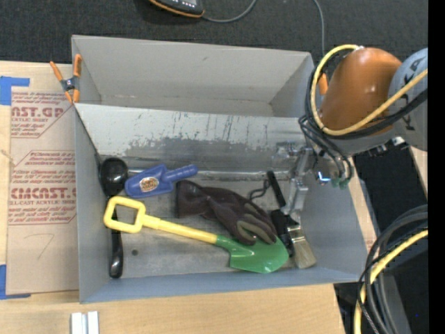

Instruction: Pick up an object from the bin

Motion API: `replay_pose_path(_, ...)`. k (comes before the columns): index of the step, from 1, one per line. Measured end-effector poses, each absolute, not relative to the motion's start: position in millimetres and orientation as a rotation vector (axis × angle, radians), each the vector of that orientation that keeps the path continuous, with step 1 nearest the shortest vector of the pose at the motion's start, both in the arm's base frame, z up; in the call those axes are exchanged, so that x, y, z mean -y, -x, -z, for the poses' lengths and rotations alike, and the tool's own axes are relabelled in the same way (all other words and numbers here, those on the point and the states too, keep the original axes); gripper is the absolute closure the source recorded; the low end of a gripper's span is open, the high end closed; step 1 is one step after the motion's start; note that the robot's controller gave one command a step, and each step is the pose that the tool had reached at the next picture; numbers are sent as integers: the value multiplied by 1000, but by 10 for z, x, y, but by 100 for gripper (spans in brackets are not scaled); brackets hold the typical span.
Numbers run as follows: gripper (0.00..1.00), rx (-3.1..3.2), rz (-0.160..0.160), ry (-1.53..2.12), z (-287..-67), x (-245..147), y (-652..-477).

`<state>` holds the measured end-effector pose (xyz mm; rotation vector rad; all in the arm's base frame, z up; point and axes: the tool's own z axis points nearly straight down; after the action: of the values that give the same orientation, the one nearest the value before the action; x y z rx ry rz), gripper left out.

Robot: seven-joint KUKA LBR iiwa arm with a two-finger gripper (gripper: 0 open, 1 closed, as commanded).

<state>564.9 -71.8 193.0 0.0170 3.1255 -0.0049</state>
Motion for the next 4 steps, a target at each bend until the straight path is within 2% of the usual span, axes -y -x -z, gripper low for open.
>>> replay_pose_path(1,0,-3117,7,215,-1982,438,-5081)
replay_pose_path(2,0,-3138,-3,46,-1006,133,-5328)
replay_pose_path(3,0,-3115,9,115,-1106,397,-5158)
replay_pose_path(4,0,-3134,-5,46,-855,95,-5300)
